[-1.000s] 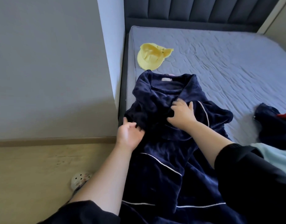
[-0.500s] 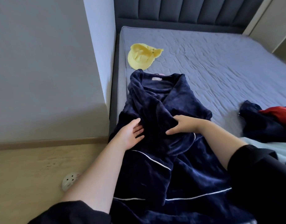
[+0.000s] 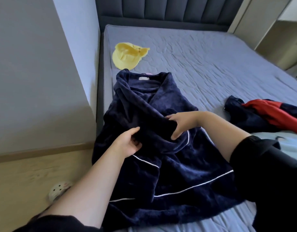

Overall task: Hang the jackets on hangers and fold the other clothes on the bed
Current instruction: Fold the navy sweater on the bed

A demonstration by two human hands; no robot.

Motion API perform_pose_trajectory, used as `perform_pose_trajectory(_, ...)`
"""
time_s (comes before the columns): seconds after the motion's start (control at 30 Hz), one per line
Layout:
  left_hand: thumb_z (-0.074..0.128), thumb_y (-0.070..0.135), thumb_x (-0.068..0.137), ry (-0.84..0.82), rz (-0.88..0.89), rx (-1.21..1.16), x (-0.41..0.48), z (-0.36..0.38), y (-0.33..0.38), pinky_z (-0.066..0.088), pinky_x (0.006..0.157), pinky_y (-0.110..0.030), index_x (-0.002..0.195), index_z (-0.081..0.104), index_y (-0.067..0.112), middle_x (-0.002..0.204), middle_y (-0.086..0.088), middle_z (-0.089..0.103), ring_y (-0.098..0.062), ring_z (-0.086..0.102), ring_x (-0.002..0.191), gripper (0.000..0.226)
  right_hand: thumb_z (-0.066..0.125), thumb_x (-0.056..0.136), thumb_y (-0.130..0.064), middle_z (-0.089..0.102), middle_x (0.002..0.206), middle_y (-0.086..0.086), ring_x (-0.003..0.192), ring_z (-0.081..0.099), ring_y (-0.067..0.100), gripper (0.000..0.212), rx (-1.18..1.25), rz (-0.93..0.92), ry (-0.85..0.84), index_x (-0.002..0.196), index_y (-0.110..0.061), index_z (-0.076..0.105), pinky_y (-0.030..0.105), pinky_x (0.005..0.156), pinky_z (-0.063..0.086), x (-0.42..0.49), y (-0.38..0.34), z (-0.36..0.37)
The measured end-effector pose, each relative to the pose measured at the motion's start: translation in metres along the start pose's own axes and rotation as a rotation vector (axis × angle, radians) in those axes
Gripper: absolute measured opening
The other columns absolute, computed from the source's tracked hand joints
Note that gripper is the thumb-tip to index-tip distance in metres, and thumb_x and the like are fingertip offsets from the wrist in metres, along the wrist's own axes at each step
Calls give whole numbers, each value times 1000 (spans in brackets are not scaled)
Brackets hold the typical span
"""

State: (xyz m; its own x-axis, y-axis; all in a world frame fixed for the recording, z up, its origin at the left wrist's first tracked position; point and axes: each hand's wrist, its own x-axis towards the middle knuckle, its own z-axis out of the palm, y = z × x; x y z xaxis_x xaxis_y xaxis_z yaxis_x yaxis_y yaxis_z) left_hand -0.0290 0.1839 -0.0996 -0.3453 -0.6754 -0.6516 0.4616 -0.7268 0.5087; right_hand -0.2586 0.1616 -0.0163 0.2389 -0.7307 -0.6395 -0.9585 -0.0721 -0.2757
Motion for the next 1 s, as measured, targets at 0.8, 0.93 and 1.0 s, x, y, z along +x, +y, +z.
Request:
perform_pose_trajectory(0.8,40,-7,91,84,8,37,8,-15,-21,57,52,-31,106,59,3,87,-14,70,-25,67,77,27,62,87,-10,60,79,7,69,61,17,10,317,309,-68,84,-13,54,28,62,54,-8,42,63)
perform_pose_trajectory(0.93,47,-1,92,91,114,-21,14,-17,-14,56,60,-36,123,57,6,107,-16,69,-28,69,88,33,54,80,-12,62,77,12,64,59,24,12,381,230,453,84,-3,61,26,53,50,20,11,47)
perform_pose_trajectory(1.0,49,1,92,109,182,-55,17,-18,-7,55,68,-40,128,54,8,116,-18,65,-31,66,96,36,57,82,-21,66,99,9,90,61,25,25,389,257,609,103,-7,62,27,71,45,38,-1,44)
